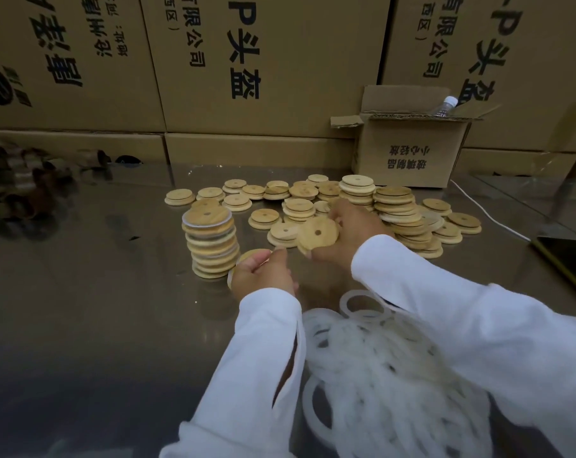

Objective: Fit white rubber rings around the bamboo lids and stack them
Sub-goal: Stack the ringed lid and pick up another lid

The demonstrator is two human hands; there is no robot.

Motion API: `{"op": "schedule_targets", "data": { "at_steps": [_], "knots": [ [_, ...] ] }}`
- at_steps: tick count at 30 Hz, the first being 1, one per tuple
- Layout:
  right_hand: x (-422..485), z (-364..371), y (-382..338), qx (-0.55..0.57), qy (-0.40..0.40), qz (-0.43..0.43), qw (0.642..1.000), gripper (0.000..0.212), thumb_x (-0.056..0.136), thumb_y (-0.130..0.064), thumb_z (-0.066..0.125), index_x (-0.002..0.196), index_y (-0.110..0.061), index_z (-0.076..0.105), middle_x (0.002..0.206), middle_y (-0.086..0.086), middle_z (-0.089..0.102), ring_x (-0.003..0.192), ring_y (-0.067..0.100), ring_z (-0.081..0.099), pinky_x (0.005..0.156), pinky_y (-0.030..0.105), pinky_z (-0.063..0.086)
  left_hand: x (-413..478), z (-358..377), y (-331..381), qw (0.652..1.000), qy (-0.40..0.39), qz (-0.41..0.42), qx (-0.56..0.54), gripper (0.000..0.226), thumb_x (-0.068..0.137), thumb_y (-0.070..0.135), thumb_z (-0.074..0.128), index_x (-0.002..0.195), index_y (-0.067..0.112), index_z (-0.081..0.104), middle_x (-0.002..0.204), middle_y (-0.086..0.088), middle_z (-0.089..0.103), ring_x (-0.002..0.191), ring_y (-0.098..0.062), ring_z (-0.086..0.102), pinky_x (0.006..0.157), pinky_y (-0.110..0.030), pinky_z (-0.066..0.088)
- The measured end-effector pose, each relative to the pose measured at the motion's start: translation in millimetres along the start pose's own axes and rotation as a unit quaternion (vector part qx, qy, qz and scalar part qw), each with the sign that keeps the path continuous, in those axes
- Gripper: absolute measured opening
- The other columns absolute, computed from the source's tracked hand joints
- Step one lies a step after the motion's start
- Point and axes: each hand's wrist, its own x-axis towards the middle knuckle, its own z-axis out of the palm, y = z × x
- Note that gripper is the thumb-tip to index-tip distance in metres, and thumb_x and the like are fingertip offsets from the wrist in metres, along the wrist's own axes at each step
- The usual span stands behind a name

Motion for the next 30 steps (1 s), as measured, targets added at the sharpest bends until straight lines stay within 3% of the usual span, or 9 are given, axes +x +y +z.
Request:
{"op": "schedule_targets", "data": {
  "at_steps": [1,4,6,9,12,15,20,23,30],
  "knots": [
    [-11,-6,5,0.043,0.022,-0.036,0.998,0.065,0.059,-0.043,0.08,0.112,-0.027,0.045,0.115,0.0,0.055,0.105,0.023,0.051,0.085,0.037,0.047,-3,0,-2,1.0,-0.014,0.022,0.013,0.029,0.086,0.016,0.062,0.113,0.006,0.058,0.068,-0.007,0.051,0.053,-0.017,0.044,0.039,-0.013,0.041],
    [-48,-17,16,0.123,0.075,-0.136,0.98,0.062,0.057,-0.036,0.081,0.109,-0.033,0.048,0.11,-0.009,0.053,0.105,0.016,0.049,0.089,0.04,0.045,-10,1,-12,0.991,-0.072,0.094,0.064,0.037,0.078,0.029,0.071,0.108,0.011,0.059,0.097,-0.006,0.064,0.075,-0.015,0.058,0.08,-0.028,0.049],
    [-68,-20,22,0.133,0.085,-0.175,0.972,0.062,0.057,-0.034,0.081,0.109,-0.036,0.048,0.108,-0.012,0.051,0.105,0.013,0.048,0.089,0.039,0.044,-15,2,-18,0.978,-0.146,0.111,0.1,0.031,0.077,0.034,0.07,0.101,0.016,0.064,0.099,-0.002,0.068,0.089,-0.019,0.063,0.087,-0.034,0.05],
    [-80,-20,33,0.131,0.071,-0.195,0.969,0.064,0.057,-0.035,0.081,0.112,-0.036,0.049,0.11,-0.014,0.049,0.106,0.01,0.047,0.091,0.035,0.042,-17,1,-22,0.956,-0.241,0.125,0.115,0.007,0.082,0.027,0.066,0.08,0.023,0.072,0.084,-0.006,0.073,0.084,-0.027,0.067,0.073,-0.033,0.055],
    [-80,-17,51,0.189,0.053,-0.165,0.967,0.063,0.061,-0.033,0.081,0.116,-0.036,0.051,0.112,-0.012,0.052,0.104,0.004,0.048,0.087,0.018,0.039,-13,-1,-25,0.948,-0.258,0.133,0.128,0.011,0.082,0.025,0.067,0.074,0.024,0.075,0.083,-0.009,0.073,0.083,-0.029,0.068,0.084,-0.047,0.054],
    [-73,-10,70,0.21,0.06,-0.07,0.973,0.025,0.075,-0.034,0.072,0.096,-0.025,0.064,0.098,-0.009,0.062,0.093,0.005,0.055,0.075,0.017,0.038,-11,-1,-26,0.953,-0.248,0.137,0.109,0.01,0.081,0.022,0.068,0.072,0.023,0.073,0.088,-0.009,0.072,0.093,-0.031,0.066,0.09,-0.051,0.05],
    [-61,1,90,0.157,0.018,0.056,0.986,0.016,0.081,-0.035,0.067,0.074,-0.02,0.066,0.074,-0.004,0.065,0.075,0.012,0.059,0.064,0.022,0.04,-7,0,-31,0.954,-0.252,0.137,0.088,0.008,0.08,0.02,0.068,0.075,0.026,0.07,0.086,-0.002,0.072,0.092,-0.025,0.066,0.079,-0.041,0.056],
    [-59,4,90,0.117,0.009,0.062,0.991,0.019,0.075,-0.034,0.072,0.063,-0.025,0.061,0.072,-0.01,0.06,0.072,0.007,0.054,0.061,0.022,0.038,-9,0,-31,0.953,-0.273,0.116,0.058,0.007,0.08,0.015,0.066,0.083,0.021,0.068,0.087,-0.002,0.07,0.088,-0.02,0.066,0.064,-0.031,0.058],
    [-60,2,86,0.178,-0.044,0.051,0.982,0.019,0.078,-0.019,0.07,0.06,-0.025,0.066,0.068,-0.008,0.065,0.07,0.007,0.058,0.057,0.017,0.04,-8,1,-34,0.953,-0.278,0.11,0.041,0.009,0.082,0.015,0.064,0.089,0.02,0.064,0.099,-0.005,0.065,0.096,-0.025,0.062,0.058,-0.028,0.057]
  ]
}}
